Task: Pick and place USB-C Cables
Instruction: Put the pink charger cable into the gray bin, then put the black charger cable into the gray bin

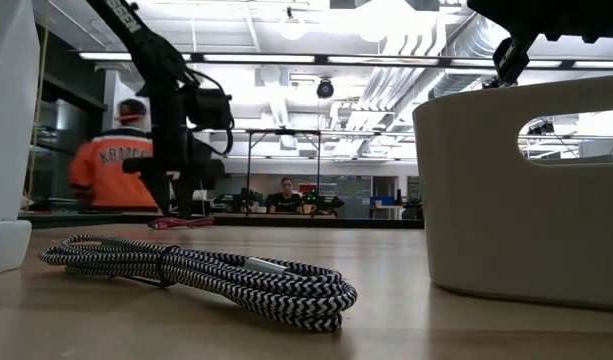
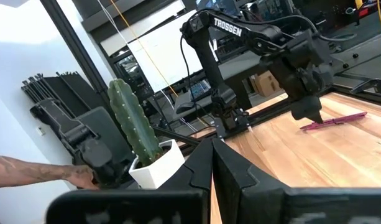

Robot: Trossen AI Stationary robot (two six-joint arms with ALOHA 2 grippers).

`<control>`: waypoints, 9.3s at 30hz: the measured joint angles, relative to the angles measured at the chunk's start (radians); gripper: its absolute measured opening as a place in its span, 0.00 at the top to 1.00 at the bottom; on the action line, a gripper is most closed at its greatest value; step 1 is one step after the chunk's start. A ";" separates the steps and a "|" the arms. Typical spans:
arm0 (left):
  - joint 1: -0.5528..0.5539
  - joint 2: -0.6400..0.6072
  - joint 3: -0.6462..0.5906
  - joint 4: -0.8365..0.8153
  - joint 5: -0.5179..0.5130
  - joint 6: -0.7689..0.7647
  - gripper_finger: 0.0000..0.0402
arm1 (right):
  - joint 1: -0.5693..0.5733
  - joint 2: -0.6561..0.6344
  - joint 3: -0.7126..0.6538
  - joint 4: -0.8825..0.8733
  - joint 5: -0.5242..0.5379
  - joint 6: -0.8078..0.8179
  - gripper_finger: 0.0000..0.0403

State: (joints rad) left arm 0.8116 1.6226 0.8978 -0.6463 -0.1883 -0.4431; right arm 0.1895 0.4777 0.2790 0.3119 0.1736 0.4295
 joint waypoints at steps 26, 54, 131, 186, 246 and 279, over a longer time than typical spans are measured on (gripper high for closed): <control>-0.002 0.105 0.002 0.044 -0.020 -0.027 0.66 | 0.000 0.000 0.000 -0.001 0.013 0.001 1.00; 0.004 0.027 -0.006 0.092 -0.078 0.005 1.00 | 0.000 0.000 0.000 -0.001 0.014 0.018 1.00; -1.056 -0.470 0.056 0.863 -0.172 0.059 1.00 | 0.000 -0.001 0.000 0.055 0.124 -0.007 1.00; -0.994 0.577 0.734 0.381 0.155 -0.079 1.00 | 0.000 0.000 0.000 0.124 0.328 0.197 1.00; -1.001 0.561 0.820 0.130 0.244 0.350 0.93 | 0.000 0.000 0.000 0.067 0.328 0.146 1.00; -1.001 0.562 0.821 0.130 0.218 0.263 0.55 | 0.000 0.000 0.000 0.066 0.328 0.147 1.00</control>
State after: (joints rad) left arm -0.1894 2.1841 1.7184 -0.5162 0.0296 -0.1799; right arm 0.1898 0.4778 0.2794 0.3782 0.5014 0.5762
